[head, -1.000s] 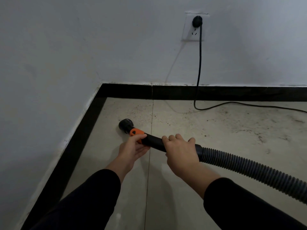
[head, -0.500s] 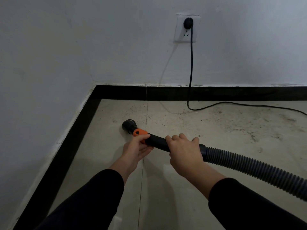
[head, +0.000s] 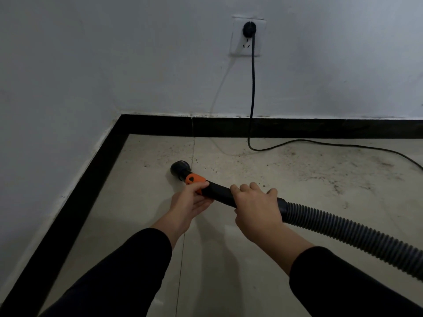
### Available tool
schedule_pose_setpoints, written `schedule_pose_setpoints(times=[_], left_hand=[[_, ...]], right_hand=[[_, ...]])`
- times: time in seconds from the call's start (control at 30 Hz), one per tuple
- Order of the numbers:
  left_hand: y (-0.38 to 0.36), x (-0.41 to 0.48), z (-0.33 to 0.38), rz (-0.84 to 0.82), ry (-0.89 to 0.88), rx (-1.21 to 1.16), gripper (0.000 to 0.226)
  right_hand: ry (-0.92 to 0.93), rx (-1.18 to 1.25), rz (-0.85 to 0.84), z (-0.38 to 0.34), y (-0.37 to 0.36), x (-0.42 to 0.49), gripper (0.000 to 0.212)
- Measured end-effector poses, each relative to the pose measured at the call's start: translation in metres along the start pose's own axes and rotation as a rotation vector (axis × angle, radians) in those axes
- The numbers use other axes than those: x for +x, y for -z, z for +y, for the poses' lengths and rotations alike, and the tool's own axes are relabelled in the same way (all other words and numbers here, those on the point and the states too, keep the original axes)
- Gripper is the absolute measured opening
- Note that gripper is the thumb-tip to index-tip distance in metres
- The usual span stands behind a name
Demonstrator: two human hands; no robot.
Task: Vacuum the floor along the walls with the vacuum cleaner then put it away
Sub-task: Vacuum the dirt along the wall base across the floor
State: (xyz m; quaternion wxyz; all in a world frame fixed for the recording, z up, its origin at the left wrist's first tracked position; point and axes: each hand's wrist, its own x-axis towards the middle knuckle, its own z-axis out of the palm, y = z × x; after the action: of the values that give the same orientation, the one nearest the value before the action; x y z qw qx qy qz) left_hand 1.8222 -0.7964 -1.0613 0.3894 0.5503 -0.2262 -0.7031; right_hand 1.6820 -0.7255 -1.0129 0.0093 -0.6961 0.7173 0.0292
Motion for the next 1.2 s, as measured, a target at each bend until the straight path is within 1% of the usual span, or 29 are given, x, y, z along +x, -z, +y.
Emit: schedule_pose_setpoints(times=[0.47, 0.63, 0.83, 1.2], left_hand=[[-0.025, -0.003, -0.005, -0.027, 0.007, 0.024, 0.021], [-0.032, -0.002, -0.010, -0.030, 0.013, 0.031, 0.020], [-0.042, -0.002, -0.012, -0.047, 0.026, 0.023, 0.018], [-0.040, 0.008, -0.009, -0.010, 0.020, -0.014, 0.021]], right_hand=[[-0.050, 0.006, 0.005, 0.019, -0.002, -0.004, 0.037], [-0.063, 0.009, 0.005, 0.026, -0.003, -0.008, 0.040], [-0.085, 0.015, -0.003, 0.035, -0.004, -0.008, 0.037], [-0.078, 0.017, 0.024, 0.032, -0.012, 0.004, 0.039]])
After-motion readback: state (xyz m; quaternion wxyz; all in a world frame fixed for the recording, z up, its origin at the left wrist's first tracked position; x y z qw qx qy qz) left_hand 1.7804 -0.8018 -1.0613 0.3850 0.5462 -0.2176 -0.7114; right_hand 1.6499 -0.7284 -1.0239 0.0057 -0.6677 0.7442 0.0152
